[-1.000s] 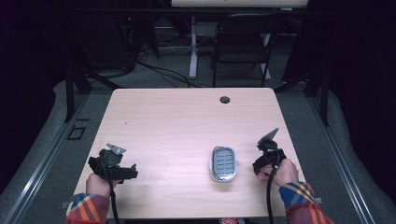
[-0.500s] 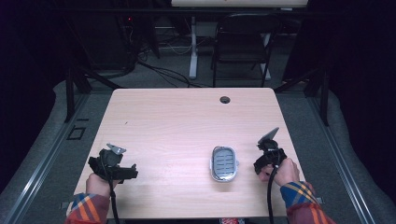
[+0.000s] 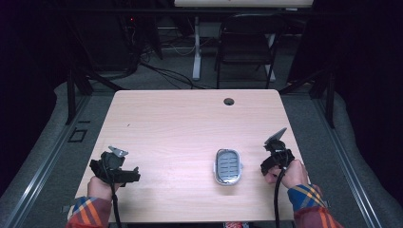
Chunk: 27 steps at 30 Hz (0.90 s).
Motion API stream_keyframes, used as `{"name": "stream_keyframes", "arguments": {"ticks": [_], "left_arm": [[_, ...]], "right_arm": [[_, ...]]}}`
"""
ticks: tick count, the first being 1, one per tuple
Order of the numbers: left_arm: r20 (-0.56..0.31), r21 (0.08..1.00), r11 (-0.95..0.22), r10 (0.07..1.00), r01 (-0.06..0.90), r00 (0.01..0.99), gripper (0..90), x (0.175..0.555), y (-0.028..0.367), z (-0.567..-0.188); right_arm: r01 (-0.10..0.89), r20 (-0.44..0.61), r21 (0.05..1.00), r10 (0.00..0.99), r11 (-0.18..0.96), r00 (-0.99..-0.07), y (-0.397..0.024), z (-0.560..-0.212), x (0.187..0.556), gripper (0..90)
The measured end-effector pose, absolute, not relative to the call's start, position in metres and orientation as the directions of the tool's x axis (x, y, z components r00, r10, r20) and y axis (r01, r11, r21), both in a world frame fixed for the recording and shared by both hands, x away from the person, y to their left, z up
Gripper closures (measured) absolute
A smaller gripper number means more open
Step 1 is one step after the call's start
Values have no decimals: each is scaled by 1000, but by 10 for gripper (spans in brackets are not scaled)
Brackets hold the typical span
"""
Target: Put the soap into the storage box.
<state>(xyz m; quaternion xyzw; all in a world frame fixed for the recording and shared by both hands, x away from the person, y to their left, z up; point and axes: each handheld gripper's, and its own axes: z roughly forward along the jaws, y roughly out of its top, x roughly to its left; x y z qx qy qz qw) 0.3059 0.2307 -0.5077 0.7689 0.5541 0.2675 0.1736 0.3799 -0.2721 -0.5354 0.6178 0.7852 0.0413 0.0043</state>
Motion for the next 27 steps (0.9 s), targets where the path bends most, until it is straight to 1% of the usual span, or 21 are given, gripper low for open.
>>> {"name": "stream_keyframes", "arguments": {"ticks": [1,3,4,6,9,13,19,24,27], "left_arm": [[219,563,-326,945,759,243,2,306,231,-508],[221,562,-328,944,759,245,2,306,231,-508],[221,562,-328,944,759,245,2,306,231,-508],[220,562,-328,944,759,245,2,306,231,-508],[220,562,-328,944,759,245,2,306,231,-508],[220,562,-329,944,759,246,2,306,231,-508],[219,563,-328,944,759,245,2,306,230,-508],[220,562,-327,945,760,244,2,306,230,-508],[221,562,-328,944,759,245,2,306,230,-508]], "right_arm": [[973,51,84,974,217,-222,-271,-538,379,359],[969,42,59,969,242,-244,-272,-538,380,360],[972,45,66,972,226,-229,-271,-540,379,360],[969,40,49,969,242,-244,-271,-540,381,362],[970,33,60,971,234,-236,-271,-542,380,362],[969,25,47,969,244,-245,-268,-544,380,365],[968,21,52,969,245,-246,-267,-544,380,364],[966,-3,32,966,258,-258,-266,-543,380,362],[968,3,49,969,245,-246,-265,-546,379,364]]}}
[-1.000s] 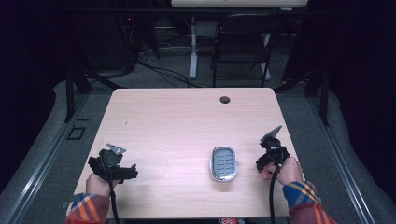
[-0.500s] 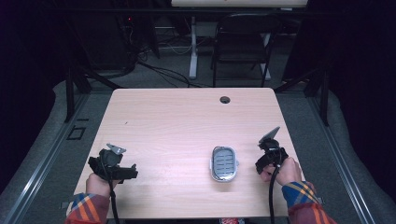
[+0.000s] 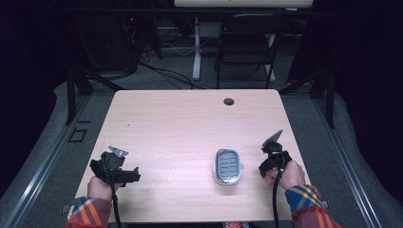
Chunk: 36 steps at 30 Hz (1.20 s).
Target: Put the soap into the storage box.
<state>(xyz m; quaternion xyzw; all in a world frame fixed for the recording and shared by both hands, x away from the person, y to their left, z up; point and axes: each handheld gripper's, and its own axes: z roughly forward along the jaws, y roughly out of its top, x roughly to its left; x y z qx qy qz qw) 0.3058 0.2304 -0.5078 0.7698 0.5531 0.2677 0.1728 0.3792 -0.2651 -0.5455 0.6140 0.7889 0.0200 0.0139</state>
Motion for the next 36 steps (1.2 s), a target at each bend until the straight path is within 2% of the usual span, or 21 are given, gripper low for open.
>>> {"name": "stream_keyframes", "arguments": {"ticks": [4,9,15,19,20,26,36], "left_arm": [[221,561,-329,944,759,245,2,306,231,-508],[221,562,-330,944,759,246,2,306,231,-508],[218,564,-326,945,759,244,2,306,231,-508],[219,564,-326,945,759,243,2,306,231,-508],[218,565,-325,945,758,243,2,306,231,-508],[219,563,-328,944,758,246,3,306,231,-508],[216,565,-321,947,760,240,2,306,232,-508]], "right_arm": [[969,3,67,971,239,-240,-264,-548,378,363],[962,-10,39,962,272,-272,-264,-545,380,372],[964,25,82,967,252,-254,-268,-539,379,373],[963,25,63,964,264,-266,-272,-534,380,374],[966,44,89,968,242,-246,-273,-534,379,374],[968,66,104,969,230,-237,-275,-527,380,373],[957,73,101,958,271,-279,-268,-513,386,373]]}}
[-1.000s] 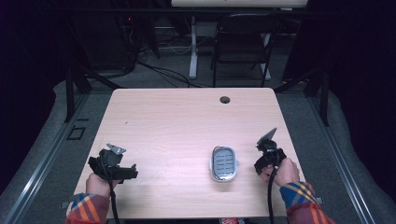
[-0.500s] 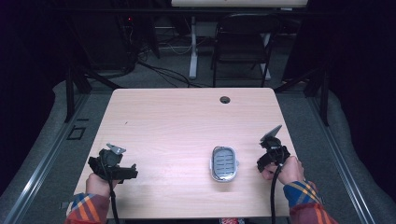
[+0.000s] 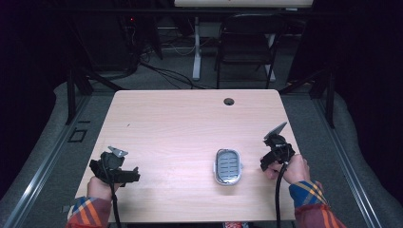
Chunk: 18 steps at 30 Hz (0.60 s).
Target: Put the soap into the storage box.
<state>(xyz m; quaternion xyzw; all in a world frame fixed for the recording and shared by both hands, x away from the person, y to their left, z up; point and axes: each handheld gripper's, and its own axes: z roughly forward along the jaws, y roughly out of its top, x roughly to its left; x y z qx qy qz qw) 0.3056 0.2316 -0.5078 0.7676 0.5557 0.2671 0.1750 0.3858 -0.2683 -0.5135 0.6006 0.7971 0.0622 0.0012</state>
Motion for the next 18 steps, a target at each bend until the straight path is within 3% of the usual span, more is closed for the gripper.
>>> {"name": "stream_keyframes", "arguments": {"ticks": [18], "left_arm": [[217,565,-325,945,759,243,2,306,231,-508]], "right_arm": [[935,76,117,936,334,-344,-244,-497,390,373]]}}
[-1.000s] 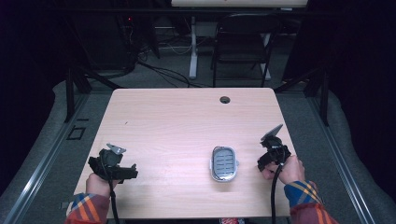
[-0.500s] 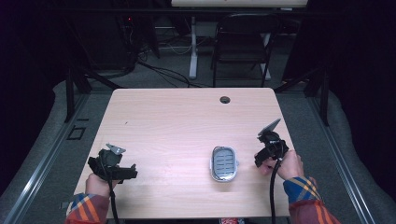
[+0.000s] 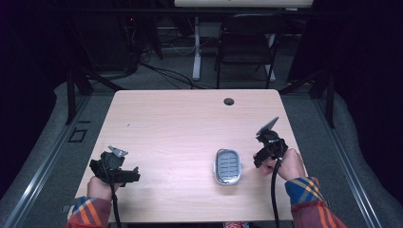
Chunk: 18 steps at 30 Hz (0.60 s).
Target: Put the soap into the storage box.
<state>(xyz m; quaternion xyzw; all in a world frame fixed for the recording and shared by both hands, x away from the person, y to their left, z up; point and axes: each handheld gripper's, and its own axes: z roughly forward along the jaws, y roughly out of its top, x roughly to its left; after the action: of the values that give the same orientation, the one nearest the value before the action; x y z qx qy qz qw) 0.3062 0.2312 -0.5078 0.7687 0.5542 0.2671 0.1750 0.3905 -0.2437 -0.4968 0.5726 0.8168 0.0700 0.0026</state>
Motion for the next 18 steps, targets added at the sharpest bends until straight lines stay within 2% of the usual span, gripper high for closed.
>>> {"name": "stream_keyframes", "arguments": {"ticks": [18], "left_arm": [[214,563,-322,946,761,242,2,307,231,-508]], "right_arm": [[920,69,129,922,371,-381,-228,-484,390,373]]}}
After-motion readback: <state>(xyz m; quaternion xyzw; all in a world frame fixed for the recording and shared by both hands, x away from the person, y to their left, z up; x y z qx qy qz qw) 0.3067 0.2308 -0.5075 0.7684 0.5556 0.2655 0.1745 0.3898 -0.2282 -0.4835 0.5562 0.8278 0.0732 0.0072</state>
